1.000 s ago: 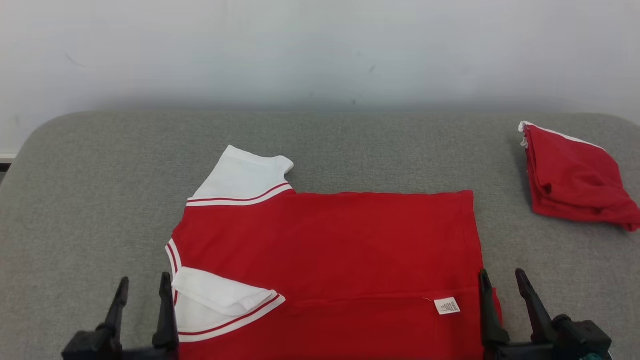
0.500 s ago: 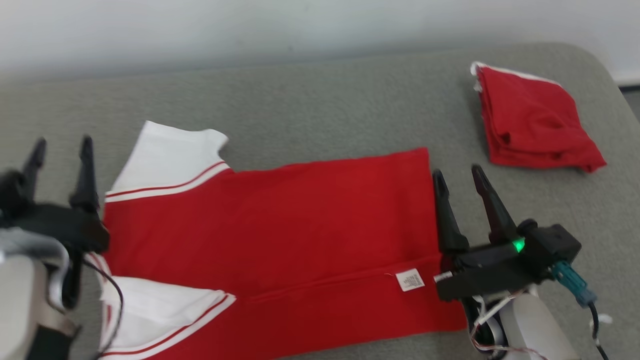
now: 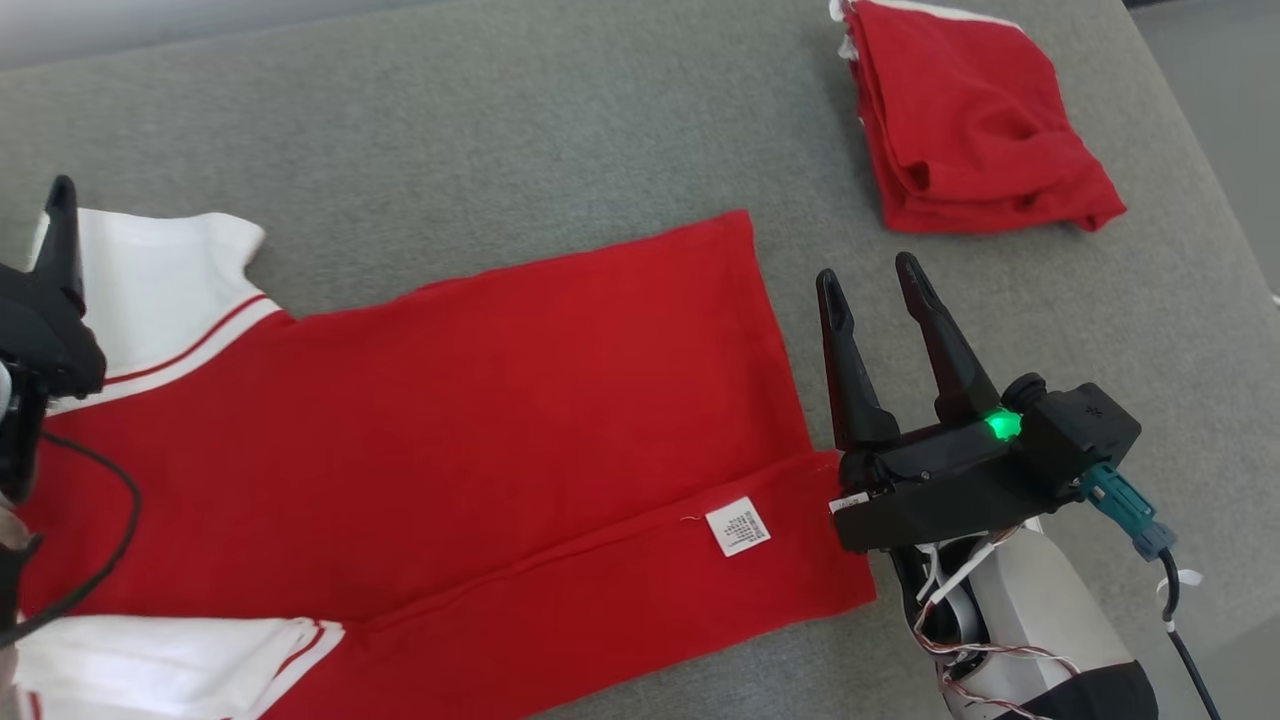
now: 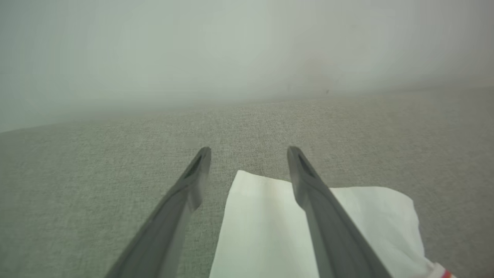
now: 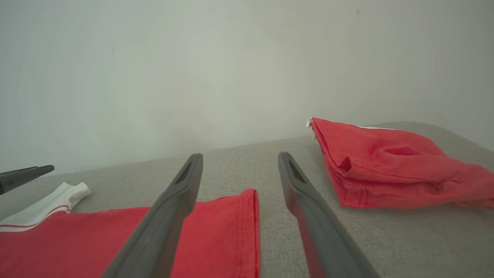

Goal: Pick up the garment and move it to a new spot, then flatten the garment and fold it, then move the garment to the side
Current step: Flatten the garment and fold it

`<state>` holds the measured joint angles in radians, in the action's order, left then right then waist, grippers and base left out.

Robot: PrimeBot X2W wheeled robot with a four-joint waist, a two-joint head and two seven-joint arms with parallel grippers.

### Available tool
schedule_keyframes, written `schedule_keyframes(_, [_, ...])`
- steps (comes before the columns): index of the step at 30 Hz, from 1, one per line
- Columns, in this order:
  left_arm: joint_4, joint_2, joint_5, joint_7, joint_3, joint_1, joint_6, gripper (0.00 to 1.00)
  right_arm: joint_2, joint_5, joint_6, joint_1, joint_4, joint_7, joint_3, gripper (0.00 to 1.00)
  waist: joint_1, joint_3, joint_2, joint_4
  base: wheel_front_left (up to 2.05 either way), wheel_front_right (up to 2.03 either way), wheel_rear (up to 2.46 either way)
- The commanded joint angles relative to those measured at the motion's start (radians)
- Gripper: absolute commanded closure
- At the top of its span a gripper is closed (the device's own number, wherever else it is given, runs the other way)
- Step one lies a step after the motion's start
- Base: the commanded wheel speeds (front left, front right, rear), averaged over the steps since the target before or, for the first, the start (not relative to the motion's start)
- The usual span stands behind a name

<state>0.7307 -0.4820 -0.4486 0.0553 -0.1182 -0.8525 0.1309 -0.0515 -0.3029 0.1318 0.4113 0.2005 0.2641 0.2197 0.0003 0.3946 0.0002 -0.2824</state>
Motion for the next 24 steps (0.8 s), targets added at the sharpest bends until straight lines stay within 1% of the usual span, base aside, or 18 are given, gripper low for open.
schedule_keyframes(1, [0.026,-0.015,-0.004,0.010,-0.001,-0.020,-0.004,0.00,0.002,-0.005,-0.002,0.008,-0.001,0.000,0.003,0.00,-0.0003,0.045,-0.0002,-0.043,0.00,0.00,0.00])
schedule_keyframes(9, [0.131,-0.034,0.002,0.058,-0.016,-0.068,-0.012,0.00,0.002,-0.008,-0.002,0.013,0.000,0.000,0.009,0.00,-0.0003,0.061,-0.0002,-0.055,0.00,0.00,0.00])
schedule_keyframes(11, [0.158,-0.029,-0.006,0.070,-0.020,-0.071,-0.011,0.00,0.002,-0.006,-0.002,0.012,0.000,0.000,0.010,0.00,-0.0003,0.061,-0.0002,-0.056,0.00,0.00,0.00])
schedule_keyframes(12, [0.169,-0.024,-0.014,0.077,-0.020,-0.073,-0.010,0.02,0.002,-0.004,-0.002,0.011,0.001,0.000,0.009,0.00,-0.0003,0.060,-0.0002,-0.055,0.00,0.00,0.00])
schedule_keyframes(13, [0.177,-0.021,-0.014,0.075,-0.022,-0.078,-0.009,0.45,0.002,0.001,-0.002,0.012,0.004,0.000,0.010,0.00,-0.0003,0.060,-0.0002,-0.053,0.00,0.00,0.00])
schedule_keyframes(14, [0.187,-0.015,-0.016,0.076,-0.026,-0.079,-0.008,0.97,0.002,0.006,-0.002,0.012,0.009,0.000,0.012,0.00,-0.0003,0.057,-0.0002,-0.050,0.00,0.00,0.00])
schedule_keyframes(15, [0.193,-0.010,-0.019,0.071,-0.027,-0.079,-0.007,1.00,0.002,0.009,-0.002,0.013,0.017,0.000,0.011,0.00,-0.0003,0.053,-0.0002,-0.046,0.00,0.00,0.00])
schedule_keyframes(19, [0.191,0.002,-0.027,0.016,-0.037,-0.094,-0.003,1.00,0.002,0.018,-0.002,0.031,0.086,0.000,0.027,0.00,-0.0003,0.034,-0.0002,-0.017,0.00,0.00,0.00])
schedule_keyframes(24, [0.154,0.038,-0.049,-0.060,-0.062,-0.089,-0.002,1.00,0.000,-0.003,-0.002,0.116,0.264,0.000,0.047,0.00,-0.0003,0.006,-0.0002,0.036,0.00,0.00,0.00])
